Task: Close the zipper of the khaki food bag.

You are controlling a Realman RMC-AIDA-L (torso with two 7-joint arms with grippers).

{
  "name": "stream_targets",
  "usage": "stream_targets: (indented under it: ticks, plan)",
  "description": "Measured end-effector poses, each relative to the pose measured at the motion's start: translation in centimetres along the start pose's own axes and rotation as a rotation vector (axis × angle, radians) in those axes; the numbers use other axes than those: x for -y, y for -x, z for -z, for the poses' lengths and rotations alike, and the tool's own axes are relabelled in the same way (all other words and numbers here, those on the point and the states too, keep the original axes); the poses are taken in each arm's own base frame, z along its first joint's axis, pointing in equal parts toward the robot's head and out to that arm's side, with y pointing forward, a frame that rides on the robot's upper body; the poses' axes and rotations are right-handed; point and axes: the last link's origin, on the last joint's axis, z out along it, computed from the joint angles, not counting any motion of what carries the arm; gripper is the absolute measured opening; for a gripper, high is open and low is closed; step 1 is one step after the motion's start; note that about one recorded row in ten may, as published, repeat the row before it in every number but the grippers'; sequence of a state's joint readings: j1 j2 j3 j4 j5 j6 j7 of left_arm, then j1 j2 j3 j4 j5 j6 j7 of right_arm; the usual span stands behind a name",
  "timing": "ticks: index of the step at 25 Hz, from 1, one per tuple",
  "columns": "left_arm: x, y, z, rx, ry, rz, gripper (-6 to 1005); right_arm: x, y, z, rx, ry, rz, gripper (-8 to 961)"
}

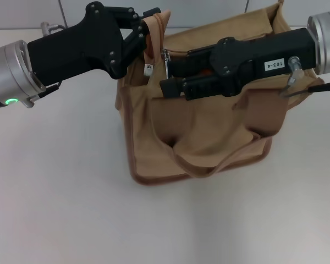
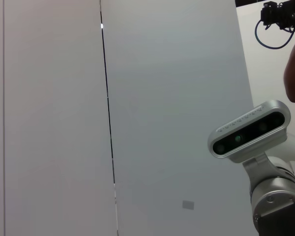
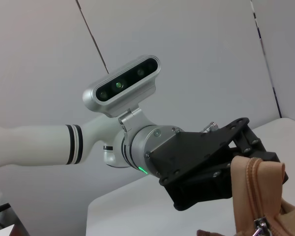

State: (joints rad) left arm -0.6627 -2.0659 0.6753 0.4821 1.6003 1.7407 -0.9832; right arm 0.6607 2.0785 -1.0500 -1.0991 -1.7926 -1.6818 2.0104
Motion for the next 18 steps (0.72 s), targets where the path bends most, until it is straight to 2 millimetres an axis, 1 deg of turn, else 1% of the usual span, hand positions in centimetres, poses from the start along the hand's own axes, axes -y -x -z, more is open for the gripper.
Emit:
stream_targets:
  ticks: [9,18]
  plan:
    - [0.06,0.02,-0.11,0.0,-0.004,0.001,20,-0.02,-0.12,0.24,0.007,-0.001,-0.012,581]
    - [0.17,-0.05,-0.28,0.0,-0.003,-0.003,20,0.01,-0.05,0.51,0.011,0.003,-0.107,580]
